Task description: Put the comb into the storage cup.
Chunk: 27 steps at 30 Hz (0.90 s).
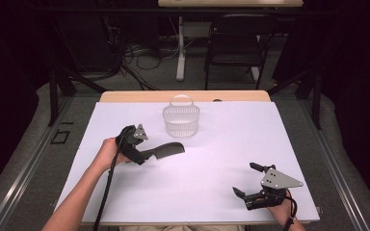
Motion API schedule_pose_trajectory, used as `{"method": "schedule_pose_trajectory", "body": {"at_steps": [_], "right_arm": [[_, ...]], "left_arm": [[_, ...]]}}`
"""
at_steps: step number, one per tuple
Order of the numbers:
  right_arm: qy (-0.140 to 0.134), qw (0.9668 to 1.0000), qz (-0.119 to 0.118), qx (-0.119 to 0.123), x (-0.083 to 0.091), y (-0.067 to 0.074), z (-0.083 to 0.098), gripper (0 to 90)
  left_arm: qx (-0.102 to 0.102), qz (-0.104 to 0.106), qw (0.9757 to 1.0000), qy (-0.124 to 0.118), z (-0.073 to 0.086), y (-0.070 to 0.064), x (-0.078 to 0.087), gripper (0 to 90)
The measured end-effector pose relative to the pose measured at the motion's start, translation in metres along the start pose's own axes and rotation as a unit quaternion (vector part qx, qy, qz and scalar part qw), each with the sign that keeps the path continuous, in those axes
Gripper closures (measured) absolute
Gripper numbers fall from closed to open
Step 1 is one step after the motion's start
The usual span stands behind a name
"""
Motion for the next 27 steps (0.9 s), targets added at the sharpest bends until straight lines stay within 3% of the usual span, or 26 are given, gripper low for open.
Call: {"method": "schedule_pose_trajectory", "body": {"at_steps": [7,17,27], "right_arm": [[0.002,1.0,0.0,0.001,-0.001,-0.001,0.0,0.0],[0.002,1.0,-0.001,0.0,-0.001,0.0,0.0,0.0],[0.003,1.0,-0.001,0.0,-0.001,0.0,0.001,0.0]], "left_arm": [[-0.033,0.018,0.9985,0.038,-0.005,-0.001,-0.006,34.7],[-0.056,0.047,0.995,0.068,-0.008,-0.003,-0.015,59.2],[-0.078,0.066,0.9884,0.112,-0.013,-0.002,-0.022,68.3]]}}
Point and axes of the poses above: each handheld gripper's, and its own axes: x roughly backward along the jaws, z roughly out of its underside, y roughly to its left, the point moved 5 cm from there along -x, roughly forward along the jaws, and after that the axes turned 7 degrees about y, right-handed, at the moved point
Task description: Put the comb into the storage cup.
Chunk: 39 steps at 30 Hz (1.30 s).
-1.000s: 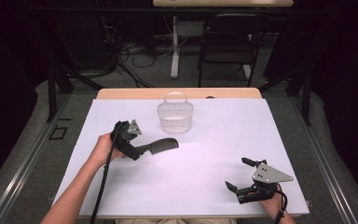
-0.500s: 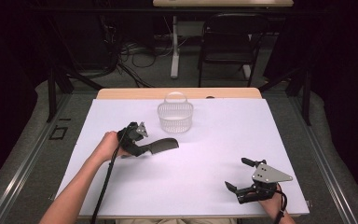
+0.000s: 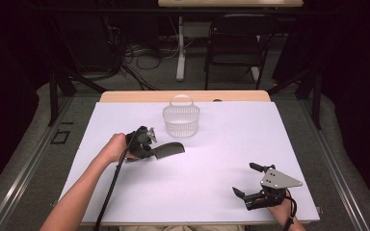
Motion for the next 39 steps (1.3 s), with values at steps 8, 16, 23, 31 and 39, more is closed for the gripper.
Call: {"method": "schedule_pose_trajectory", "body": {"at_steps": [8,16,23,31,39], "right_arm": [[-0.001,1.0,0.0,0.001,0.0,0.0,0.0,0.0],[0.0,1.0,0.001,0.0,0.0,0.0,0.0,0.0],[-0.001,1.0,0.002,-0.001,0.001,0.0,0.0,0.0],[-0.001,1.0,0.003,-0.001,0.001,0.0,0.0,0.0],[-0.002,1.0,0.003,0.0,0.001,-0.001,0.0,0.0]], "left_arm": [[-0.009,0.012,0.9997,0.02,-0.003,0.003,-0.002,69.5],[-0.029,0.009,0.9987,0.041,-0.007,0.002,-0.001,72.1],[-0.008,0.01,0.9999,0.001,-0.003,0.003,0.007,72.3],[0.002,0.014,0.9989,-0.044,0.001,-0.004,0.02,72.3],[0.013,0.017,0.9962,-0.084,0.004,-0.012,0.032,72.2]]}}
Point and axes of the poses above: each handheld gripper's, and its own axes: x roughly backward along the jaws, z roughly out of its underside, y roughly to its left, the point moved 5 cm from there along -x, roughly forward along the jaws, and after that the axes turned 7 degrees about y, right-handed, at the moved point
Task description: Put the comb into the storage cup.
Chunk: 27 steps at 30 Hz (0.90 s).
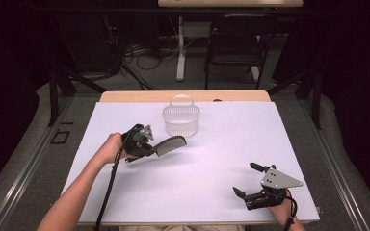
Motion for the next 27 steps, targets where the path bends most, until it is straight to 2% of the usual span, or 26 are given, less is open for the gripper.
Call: {"method": "schedule_pose_trajectory", "body": {"at_steps": [5,13,27], "right_arm": [[0.0,1.0,0.0,-0.001,0.0,0.0,0.0,0.0],[0.001,1.0,0.001,-0.001,0.0,0.0,0.0,0.0],[0.002,1.0,0.001,-0.001,0.0,0.0,0.0,0.0]], "left_arm": [[0.015,0.002,0.9994,-0.03,0.001,-0.002,0.006,72.2],[0.041,-0.002,0.9964,-0.074,0.003,-0.004,0.014,72.3],[0.091,-0.012,0.9878,-0.126,0.017,-0.003,0.014,72.3]]}}
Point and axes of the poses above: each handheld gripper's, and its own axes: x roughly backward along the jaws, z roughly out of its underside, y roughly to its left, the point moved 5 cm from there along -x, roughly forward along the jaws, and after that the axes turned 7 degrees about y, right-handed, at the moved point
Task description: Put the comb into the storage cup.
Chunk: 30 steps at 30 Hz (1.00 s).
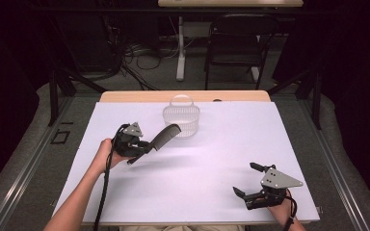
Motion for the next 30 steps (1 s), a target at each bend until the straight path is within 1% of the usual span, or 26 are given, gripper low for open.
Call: {"method": "schedule_pose_trajectory", "body": {"at_steps": [6,10,17,24,30], "right_arm": [[0.0,1.0,0.0,0.0,0.0,0.0,0.0,0.0],[0.0,1.0,0.0,0.001,0.0,0.0,0.0,0.0],[0.0,1.0,0.0,-0.002,-0.001,-0.001,0.0,0.0],[0.001,1.0,0.0,-0.001,0.0,-0.001,0.0,0.0],[0.001,1.0,0.0,-0.001,0.0,-0.001,0.001,0.0]], "left_arm": [[0.016,-0.007,0.9997,-0.02,0.002,0.0,0.002,72.3],[0.022,-0.014,0.9993,-0.028,0.002,0.0,0.004,72.3],[0.023,-0.025,0.9987,-0.038,0.002,-0.003,0.006,72.3],[0.031,-0.041,0.9972,-0.055,0.003,-0.002,0.01,72.3],[0.036,-0.054,0.9954,-0.07,0.002,-0.001,0.014,72.2]]}}
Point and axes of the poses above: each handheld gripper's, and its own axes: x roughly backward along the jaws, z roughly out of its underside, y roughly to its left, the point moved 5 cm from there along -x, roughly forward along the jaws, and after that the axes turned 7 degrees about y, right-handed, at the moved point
